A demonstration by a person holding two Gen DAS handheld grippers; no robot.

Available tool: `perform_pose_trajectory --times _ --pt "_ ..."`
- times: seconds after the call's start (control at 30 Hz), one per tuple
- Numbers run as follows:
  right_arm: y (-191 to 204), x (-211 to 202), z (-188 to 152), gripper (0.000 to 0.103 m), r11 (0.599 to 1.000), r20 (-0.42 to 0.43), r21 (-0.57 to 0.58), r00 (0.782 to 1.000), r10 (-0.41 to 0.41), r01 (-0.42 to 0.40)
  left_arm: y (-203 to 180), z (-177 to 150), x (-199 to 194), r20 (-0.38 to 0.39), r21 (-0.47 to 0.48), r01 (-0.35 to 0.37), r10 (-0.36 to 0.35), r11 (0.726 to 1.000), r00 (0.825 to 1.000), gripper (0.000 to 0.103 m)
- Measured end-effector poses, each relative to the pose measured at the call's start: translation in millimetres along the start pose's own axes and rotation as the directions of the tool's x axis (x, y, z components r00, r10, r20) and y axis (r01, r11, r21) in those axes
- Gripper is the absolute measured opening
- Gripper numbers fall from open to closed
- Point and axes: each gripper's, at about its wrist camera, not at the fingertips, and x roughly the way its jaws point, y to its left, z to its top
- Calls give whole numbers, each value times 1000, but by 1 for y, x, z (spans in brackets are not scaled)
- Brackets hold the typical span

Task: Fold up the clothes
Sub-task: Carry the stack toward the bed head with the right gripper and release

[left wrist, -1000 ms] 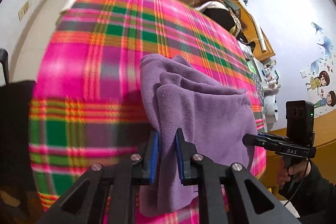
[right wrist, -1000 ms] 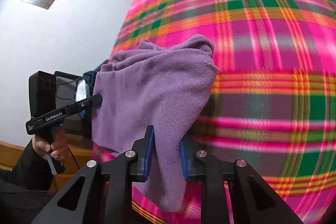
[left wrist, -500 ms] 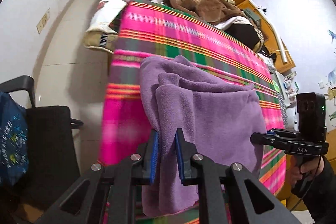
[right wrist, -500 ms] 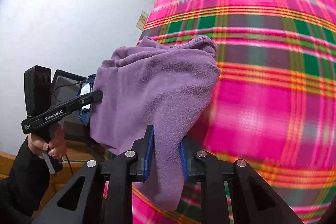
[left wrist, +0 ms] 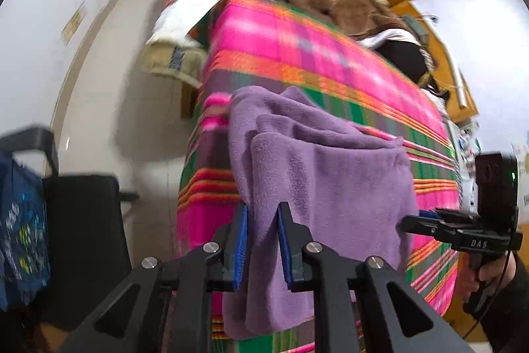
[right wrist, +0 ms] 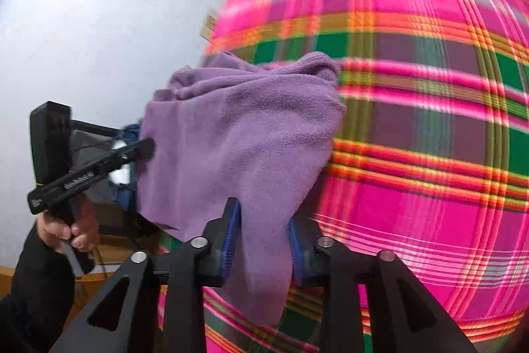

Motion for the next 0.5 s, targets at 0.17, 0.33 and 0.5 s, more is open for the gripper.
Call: perform_pose_trajectory --times 0.17,0.33,0.5 --pt "-17 -6 -10 38 998 52 53 998 -44 41 18 -11 -11 35 -56 27 -25 998 999 19" --pt "-16 -26 -9 38 993 148 66 983 -107 98 17 -23 -31 89 -81 15 -8 997 996 16" --pt "6 -22 13 31 992 186 22 974 -129 127 -9 -37 -31 100 -5 35 -34 999 994 16"
